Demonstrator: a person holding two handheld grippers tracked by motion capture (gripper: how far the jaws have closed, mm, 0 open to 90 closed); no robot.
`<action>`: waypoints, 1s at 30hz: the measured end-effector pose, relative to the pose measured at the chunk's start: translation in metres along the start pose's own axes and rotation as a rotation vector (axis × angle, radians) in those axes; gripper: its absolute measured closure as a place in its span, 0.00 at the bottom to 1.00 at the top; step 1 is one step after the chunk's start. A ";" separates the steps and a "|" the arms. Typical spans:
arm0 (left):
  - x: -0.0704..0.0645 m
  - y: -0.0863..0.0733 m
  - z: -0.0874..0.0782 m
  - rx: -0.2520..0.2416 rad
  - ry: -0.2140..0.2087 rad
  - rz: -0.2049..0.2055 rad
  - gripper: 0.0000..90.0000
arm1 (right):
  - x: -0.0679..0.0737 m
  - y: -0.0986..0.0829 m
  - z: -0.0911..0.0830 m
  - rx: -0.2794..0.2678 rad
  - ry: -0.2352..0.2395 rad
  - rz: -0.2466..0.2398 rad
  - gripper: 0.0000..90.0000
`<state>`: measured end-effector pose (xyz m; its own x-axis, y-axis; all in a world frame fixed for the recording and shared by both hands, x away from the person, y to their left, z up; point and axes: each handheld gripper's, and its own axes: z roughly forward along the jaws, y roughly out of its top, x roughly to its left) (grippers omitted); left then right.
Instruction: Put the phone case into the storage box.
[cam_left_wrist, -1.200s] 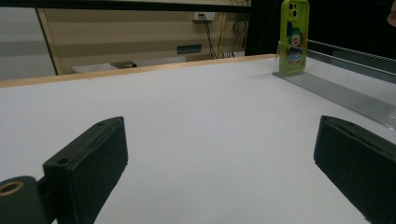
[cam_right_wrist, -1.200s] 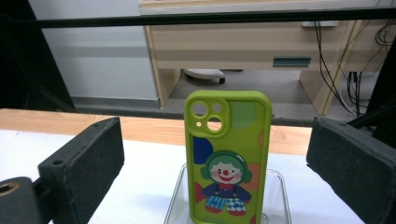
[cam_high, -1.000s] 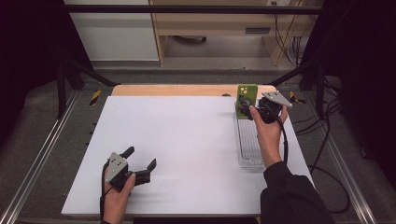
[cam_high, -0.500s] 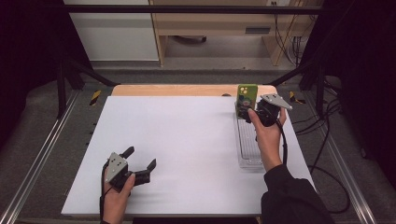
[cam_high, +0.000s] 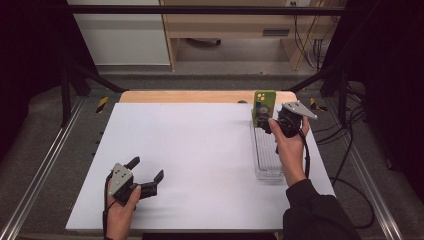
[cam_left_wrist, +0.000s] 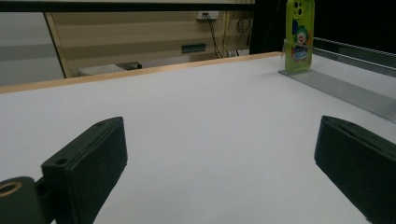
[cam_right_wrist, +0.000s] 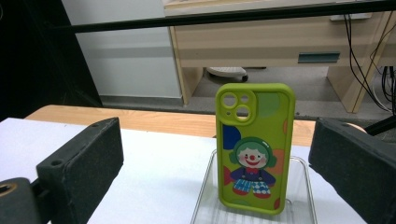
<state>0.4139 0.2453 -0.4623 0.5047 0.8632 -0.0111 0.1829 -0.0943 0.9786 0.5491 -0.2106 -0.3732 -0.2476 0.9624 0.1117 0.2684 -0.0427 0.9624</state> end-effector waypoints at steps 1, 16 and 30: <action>0.000 0.000 0.000 0.001 0.000 0.001 0.02 | 0.000 -0.001 0.000 0.002 0.003 -0.002 0.04; 0.011 0.001 -0.012 0.000 0.017 0.010 0.02 | 0.001 -0.003 -0.009 0.006 0.025 -0.026 0.05; 0.025 -0.001 -0.021 0.005 0.035 -0.005 0.02 | -0.002 -0.011 -0.015 0.019 0.033 -0.027 0.05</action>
<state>0.4083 0.2775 -0.4596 0.4739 0.8805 -0.0084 0.1897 -0.0928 0.9774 0.5333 -0.2161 -0.3801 -0.2850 0.9539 0.0946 0.2790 -0.0119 0.9602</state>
